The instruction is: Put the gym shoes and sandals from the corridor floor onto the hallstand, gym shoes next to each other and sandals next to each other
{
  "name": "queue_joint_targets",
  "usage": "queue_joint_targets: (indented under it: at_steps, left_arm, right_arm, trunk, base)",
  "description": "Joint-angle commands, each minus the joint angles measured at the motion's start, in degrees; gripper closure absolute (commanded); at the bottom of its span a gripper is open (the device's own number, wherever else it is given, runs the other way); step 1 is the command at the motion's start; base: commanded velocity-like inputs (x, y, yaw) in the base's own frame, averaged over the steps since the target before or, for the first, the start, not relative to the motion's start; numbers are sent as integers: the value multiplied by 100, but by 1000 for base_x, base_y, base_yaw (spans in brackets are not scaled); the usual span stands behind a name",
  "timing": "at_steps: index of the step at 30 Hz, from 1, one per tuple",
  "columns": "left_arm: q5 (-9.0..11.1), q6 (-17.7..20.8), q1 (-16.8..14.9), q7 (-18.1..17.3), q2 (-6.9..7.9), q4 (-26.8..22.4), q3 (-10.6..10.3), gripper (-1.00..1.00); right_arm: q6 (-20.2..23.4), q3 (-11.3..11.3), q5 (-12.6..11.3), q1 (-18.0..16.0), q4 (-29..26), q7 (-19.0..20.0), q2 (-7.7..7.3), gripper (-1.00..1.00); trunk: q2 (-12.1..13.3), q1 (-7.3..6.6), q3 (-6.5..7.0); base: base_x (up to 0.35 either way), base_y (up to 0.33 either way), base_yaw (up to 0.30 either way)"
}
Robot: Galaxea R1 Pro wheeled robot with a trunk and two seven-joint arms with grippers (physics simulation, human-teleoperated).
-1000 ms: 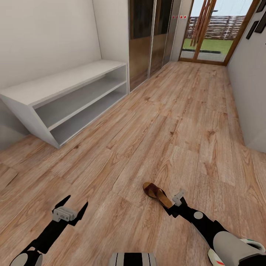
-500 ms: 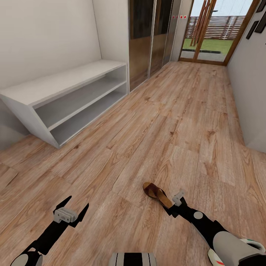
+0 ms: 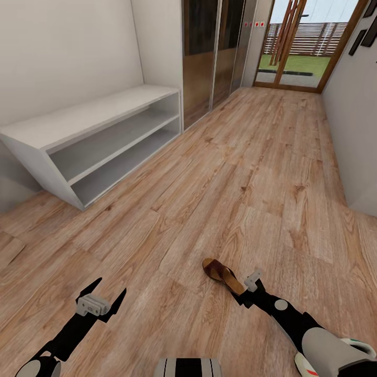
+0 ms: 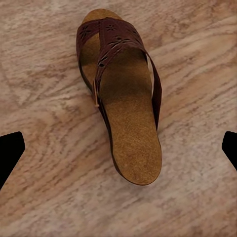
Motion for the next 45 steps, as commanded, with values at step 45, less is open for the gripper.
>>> queue_joint_targets:
  at_steps: [45]
  left_arm:
    - [25,25,8,-34,-4,0,7,-100]
  right_arm:
    - [76,6,17,-348,89,-15,8,-100]
  trunk:
    - [0,0,0]
  base:
    - [0,0,0]
